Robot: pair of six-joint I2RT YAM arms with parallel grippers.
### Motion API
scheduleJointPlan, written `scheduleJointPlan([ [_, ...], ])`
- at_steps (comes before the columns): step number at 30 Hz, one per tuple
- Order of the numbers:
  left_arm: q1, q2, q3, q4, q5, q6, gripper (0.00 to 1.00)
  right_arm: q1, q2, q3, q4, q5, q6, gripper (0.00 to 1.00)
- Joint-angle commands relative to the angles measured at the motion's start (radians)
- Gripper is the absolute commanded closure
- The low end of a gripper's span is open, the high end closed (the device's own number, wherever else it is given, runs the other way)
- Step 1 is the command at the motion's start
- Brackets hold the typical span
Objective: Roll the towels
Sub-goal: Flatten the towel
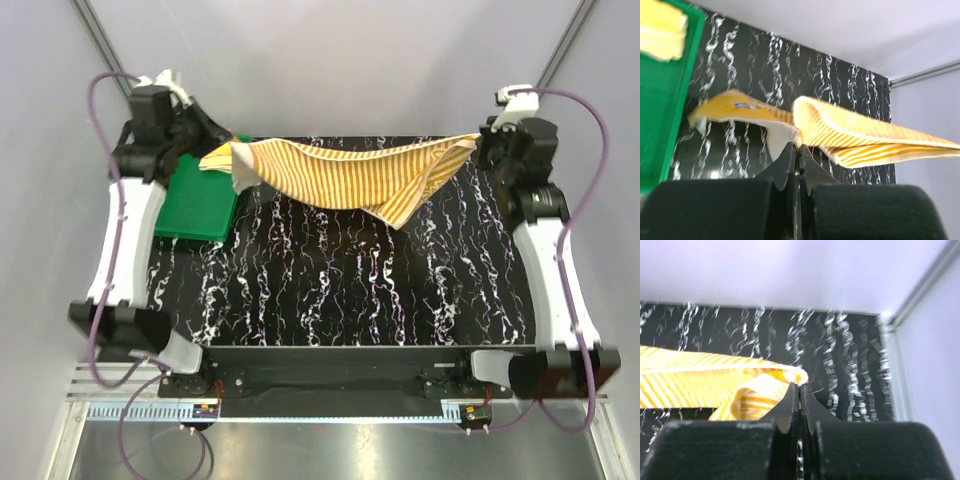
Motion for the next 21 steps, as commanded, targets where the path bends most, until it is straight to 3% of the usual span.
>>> scheduleJointPlan([
  [1,0.027,-0.224,-0.105,0.215,-0.024,-0.001,1.0,-0.005,-0.182,-0.081,0.244,0.109,-0.07,1.0],
  [6,0.03,-0.074,0.149,0.019,0.042,0.022,1.0,-0.006,-0.098,-0.001,0.149,0.072,-0.035,1.0],
  [13,0.031,0.026,0.194,0.072,0.046,-0.012,1.0,-0.045,0.06,0.043,0.197,-0.021,0.03,1.0],
  [21,0.031,0.227,0.46,0.011,0.111,-0.041,1.0,-0.141,0.269,0.297,0.1,-0.145,0.047,1.0],
])
